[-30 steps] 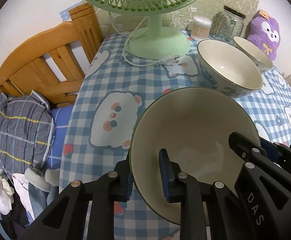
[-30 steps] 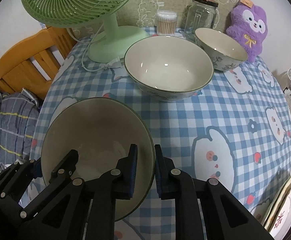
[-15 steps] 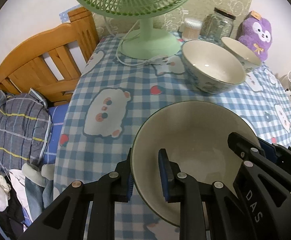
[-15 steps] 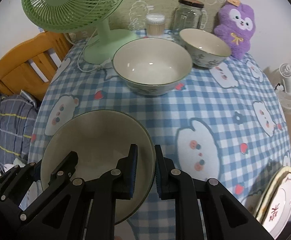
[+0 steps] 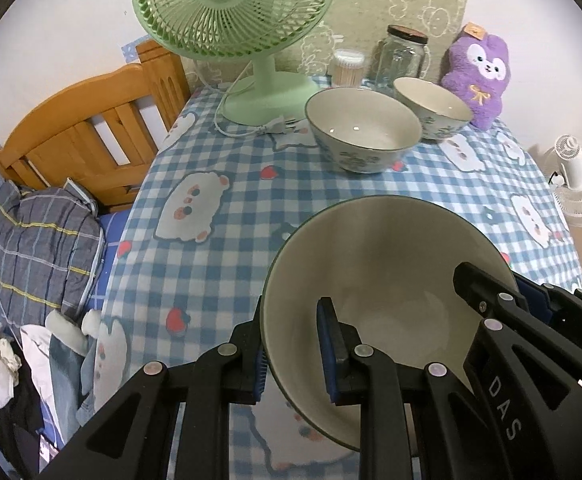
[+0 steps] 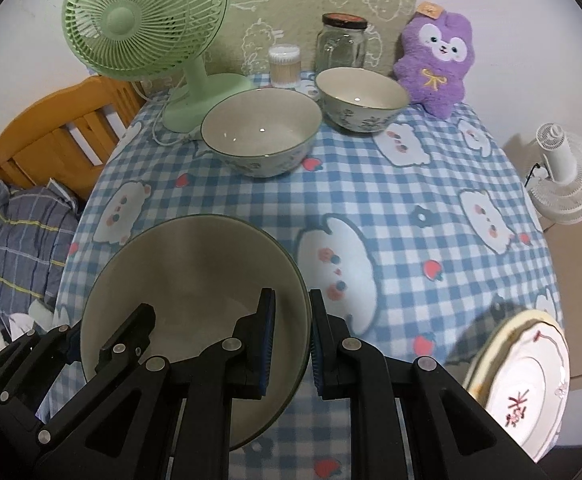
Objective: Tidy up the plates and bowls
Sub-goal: 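Lift the cream bowl and carry it toward the plate stack with both tools, then lower the cream bowl beside the plate stack and open both tools, then withdraw both tools and move toward the cream bowl by the fan, then push both tools to the rim of the cream bowl by the fan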
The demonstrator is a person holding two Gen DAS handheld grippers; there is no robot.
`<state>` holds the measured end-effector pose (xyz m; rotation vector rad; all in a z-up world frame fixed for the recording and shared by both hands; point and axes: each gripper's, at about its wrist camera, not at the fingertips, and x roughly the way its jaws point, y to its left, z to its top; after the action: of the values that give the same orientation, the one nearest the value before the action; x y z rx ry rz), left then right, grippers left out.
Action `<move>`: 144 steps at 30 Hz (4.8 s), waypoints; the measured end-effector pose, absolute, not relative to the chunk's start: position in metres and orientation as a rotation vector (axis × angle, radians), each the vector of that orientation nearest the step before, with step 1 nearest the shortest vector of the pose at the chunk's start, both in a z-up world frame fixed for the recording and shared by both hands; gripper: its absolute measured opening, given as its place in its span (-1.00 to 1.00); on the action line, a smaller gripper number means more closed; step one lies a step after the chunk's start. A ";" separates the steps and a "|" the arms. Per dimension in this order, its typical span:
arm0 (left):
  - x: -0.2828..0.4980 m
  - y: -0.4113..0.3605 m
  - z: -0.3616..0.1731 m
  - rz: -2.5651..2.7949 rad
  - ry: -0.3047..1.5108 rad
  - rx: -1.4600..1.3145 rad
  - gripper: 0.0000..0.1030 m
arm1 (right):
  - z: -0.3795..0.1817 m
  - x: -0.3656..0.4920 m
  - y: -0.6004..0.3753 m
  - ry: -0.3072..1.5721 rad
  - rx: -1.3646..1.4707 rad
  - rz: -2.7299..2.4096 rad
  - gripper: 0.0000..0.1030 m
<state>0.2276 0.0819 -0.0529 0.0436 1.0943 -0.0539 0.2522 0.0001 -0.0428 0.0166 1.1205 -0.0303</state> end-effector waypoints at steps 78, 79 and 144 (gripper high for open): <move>0.108 -0.008 -0.014 -0.129 1.014 -0.013 0.68 | 0.005 0.134 -0.090 1.019 0.001 0.020 0.59; 0.108 -0.008 -0.007 -0.126 1.005 -0.015 0.68 | 0.011 0.134 -0.090 1.011 0.000 0.023 0.59; 0.319 0.036 0.048 -0.085 0.854 0.025 0.70 | 0.066 0.343 -0.040 0.829 -0.039 0.022 0.66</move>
<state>0.3186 0.0365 0.0479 0.0248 0.8544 -0.0846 0.3434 -0.0401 0.0656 -0.0387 0.8289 0.0223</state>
